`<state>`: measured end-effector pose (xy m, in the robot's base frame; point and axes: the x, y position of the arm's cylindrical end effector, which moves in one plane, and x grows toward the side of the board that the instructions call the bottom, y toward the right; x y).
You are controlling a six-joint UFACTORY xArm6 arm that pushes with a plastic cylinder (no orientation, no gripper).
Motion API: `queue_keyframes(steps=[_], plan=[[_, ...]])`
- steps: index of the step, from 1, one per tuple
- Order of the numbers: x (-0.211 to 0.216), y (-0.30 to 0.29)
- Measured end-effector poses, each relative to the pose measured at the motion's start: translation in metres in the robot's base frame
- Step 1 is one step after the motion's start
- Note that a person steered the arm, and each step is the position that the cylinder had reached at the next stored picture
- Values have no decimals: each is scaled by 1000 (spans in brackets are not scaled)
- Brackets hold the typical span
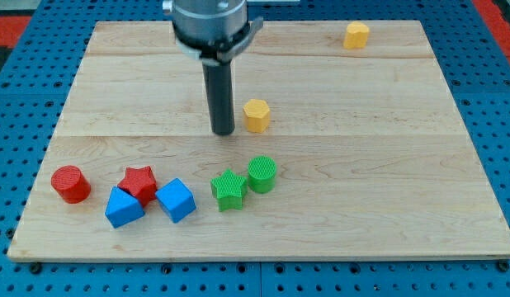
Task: Push the hexagon left below the heart
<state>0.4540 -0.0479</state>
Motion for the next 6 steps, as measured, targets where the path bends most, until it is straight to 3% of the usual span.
queue_keyframes(steps=[2,3,4,5,6], plan=[[-94,70],[-59,76],[-63,112],[-110,113],[-123,121]])
